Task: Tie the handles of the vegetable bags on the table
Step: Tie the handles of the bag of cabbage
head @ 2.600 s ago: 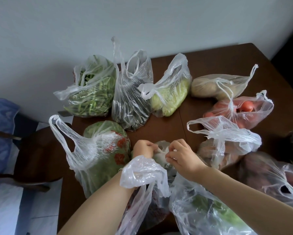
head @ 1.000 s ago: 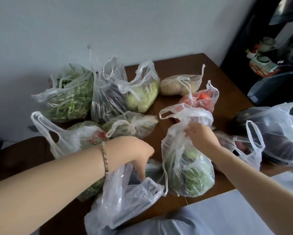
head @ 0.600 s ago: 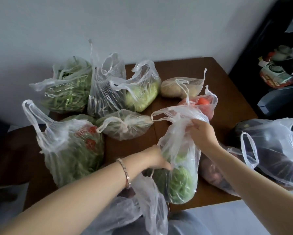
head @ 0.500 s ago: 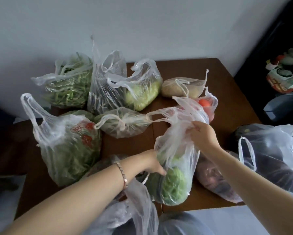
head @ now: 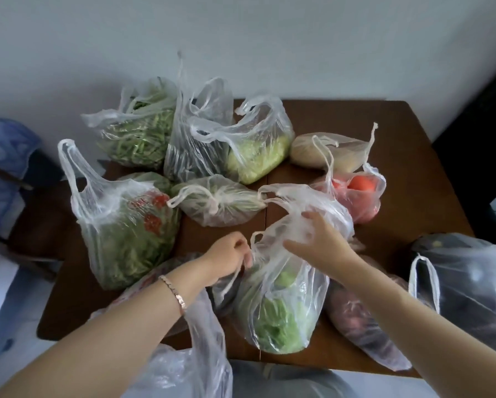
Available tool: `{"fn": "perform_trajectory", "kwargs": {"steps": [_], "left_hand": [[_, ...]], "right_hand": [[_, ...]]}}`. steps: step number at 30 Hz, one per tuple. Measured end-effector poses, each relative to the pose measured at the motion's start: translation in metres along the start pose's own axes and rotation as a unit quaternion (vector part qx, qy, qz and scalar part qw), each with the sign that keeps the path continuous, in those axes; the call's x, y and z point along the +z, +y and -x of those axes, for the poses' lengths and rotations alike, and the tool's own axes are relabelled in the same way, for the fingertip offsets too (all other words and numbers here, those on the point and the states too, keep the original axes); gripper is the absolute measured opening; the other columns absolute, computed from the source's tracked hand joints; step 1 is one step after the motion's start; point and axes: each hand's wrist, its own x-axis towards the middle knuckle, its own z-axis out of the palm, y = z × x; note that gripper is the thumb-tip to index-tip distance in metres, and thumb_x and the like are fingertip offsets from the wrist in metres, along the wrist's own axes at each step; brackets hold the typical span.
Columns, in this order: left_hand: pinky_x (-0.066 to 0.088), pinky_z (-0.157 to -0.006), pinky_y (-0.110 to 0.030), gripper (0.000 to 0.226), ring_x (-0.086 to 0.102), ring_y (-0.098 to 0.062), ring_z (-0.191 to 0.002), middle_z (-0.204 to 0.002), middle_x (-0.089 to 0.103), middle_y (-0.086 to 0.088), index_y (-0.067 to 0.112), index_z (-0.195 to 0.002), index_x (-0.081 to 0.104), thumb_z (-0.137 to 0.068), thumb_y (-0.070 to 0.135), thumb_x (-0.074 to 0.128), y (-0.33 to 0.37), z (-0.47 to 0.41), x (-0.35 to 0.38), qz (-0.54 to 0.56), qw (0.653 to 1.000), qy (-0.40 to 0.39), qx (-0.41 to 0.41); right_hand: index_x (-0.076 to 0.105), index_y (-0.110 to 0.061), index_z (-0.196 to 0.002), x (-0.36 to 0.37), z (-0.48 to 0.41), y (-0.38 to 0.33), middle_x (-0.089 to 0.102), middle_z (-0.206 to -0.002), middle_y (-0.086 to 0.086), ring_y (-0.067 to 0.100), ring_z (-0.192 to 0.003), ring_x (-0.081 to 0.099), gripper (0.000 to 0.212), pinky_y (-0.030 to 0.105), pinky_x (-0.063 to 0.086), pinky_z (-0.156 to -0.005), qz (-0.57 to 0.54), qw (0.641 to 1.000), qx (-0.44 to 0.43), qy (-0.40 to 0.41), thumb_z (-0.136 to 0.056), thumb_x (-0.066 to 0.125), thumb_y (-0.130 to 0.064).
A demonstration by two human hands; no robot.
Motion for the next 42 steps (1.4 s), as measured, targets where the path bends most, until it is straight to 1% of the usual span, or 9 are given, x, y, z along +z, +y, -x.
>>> {"fn": "perform_trajectory", "kwargs": {"steps": [5,10,13,16,19,25,35,38,42], "left_hand": [[0.045,-0.052,-0.023,0.025,0.045,-0.014,-0.051,-0.059,0.048,-0.005,0.013,-0.078,0.043,-0.1,0.013,0.033,0.014,-0.001,-0.016,0.087,0.996,0.009,-0.018],[0.044,-0.05,-0.023,0.025,0.044,-0.013,-0.051,-0.06,0.046,-0.003,0.012,-0.076,0.044,-0.099,0.012,0.035,0.025,-0.001,-0.032,0.108,0.994,-0.004,-0.001],[0.038,-0.047,-0.02,0.024,0.043,-0.012,-0.057,-0.066,0.044,-0.001,0.015,-0.075,0.043,-0.099,0.015,0.037,0.028,-0.005,-0.035,0.052,0.999,-0.009,-0.001],[0.033,-0.046,-0.021,0.022,0.038,-0.012,-0.052,-0.063,0.04,-0.003,0.012,-0.079,0.042,-0.1,0.015,0.036,0.028,-0.009,-0.039,0.084,0.995,-0.042,-0.037],[0.034,-0.042,-0.02,0.016,0.037,-0.012,-0.045,-0.058,0.043,-0.002,0.008,-0.092,0.049,-0.097,0.024,0.046,0.025,-0.01,-0.045,0.039,0.995,-0.086,-0.019],[0.034,-0.046,-0.022,0.038,0.042,-0.016,-0.048,-0.059,0.048,0.0,0.01,-0.085,0.06,-0.074,0.043,0.073,0.032,-0.012,-0.058,-0.175,0.977,-0.122,0.005],[0.028,-0.045,-0.023,0.037,0.036,-0.019,-0.036,-0.041,0.042,-0.006,0.011,-0.107,0.061,-0.078,0.032,0.072,0.057,-0.008,-0.097,-0.187,0.982,-0.003,-0.015],[0.033,-0.046,-0.024,0.034,0.045,-0.016,-0.038,-0.042,0.049,-0.003,0.008,-0.065,0.057,-0.081,0.036,0.065,0.069,-0.004,-0.091,-0.304,0.953,0.011,0.011],[0.041,-0.06,-0.025,0.041,0.055,-0.016,-0.067,-0.07,0.058,0.002,0.011,-0.072,0.065,-0.078,0.052,0.064,0.083,0.005,-0.091,-0.509,0.855,-0.097,-0.041]], "right_hand": [[0.048,-0.014,-0.13,0.013,0.002,-0.018,0.046,-0.131,0.002,0.016,-0.127,0.038,0.051,0.019,0.027,-0.102,0.106,0.97,-0.2,0.091,-0.081,0.064,-0.018],[0.053,-0.016,-0.107,0.042,-0.014,-0.038,0.061,-0.099,0.001,0.019,-0.091,0.059,0.054,0.032,0.05,-0.079,0.248,0.961,-0.033,-0.116,-0.076,0.058,-0.06],[0.046,-0.018,-0.077,0.054,-0.011,-0.032,0.052,-0.077,-0.003,0.016,-0.075,0.053,0.039,0.027,0.044,-0.065,0.338,0.933,0.001,-0.126,-0.074,0.064,-0.053],[0.054,-0.016,-0.094,0.049,-0.009,-0.03,0.059,-0.094,0.002,0.02,-0.084,0.057,0.012,0.026,0.044,-0.067,0.342,0.937,0.017,-0.066,-0.084,0.058,-0.02],[0.056,-0.012,-0.109,0.037,-0.012,-0.023,0.059,-0.108,0.005,0.023,-0.098,0.059,0.022,0.029,0.049,-0.078,0.34,0.94,0.017,-0.017,-0.089,0.049,-0.009],[0.055,-0.013,-0.099,0.025,-0.009,-0.015,0.061,-0.095,0.003,0.018,-0.078,0.057,0.015,0.029,0.045,-0.063,0.343,0.938,-0.027,0.044,-0.095,0.042,-0.009],[0.066,-0.006,-0.099,0.019,-0.013,-0.026,0.069,-0.091,0.011,0.03,-0.084,0.065,0.02,0.026,0.045,-0.07,0.184,0.927,-0.219,0.243,-0.094,0.048,-0.012],[0.065,-0.01,-0.101,0.008,-0.015,-0.021,0.063,-0.097,0.003,0.019,-0.091,0.059,0.034,0.032,0.046,-0.081,0.106,0.972,-0.122,0.172,-0.1,0.033,-0.022],[0.049,-0.012,-0.066,-0.007,-0.015,-0.004,0.051,-0.062,-0.001,0.014,-0.054,0.046,0.045,0.03,0.036,-0.057,0.055,0.973,-0.063,0.213,-0.099,0.026,-0.032]]}}
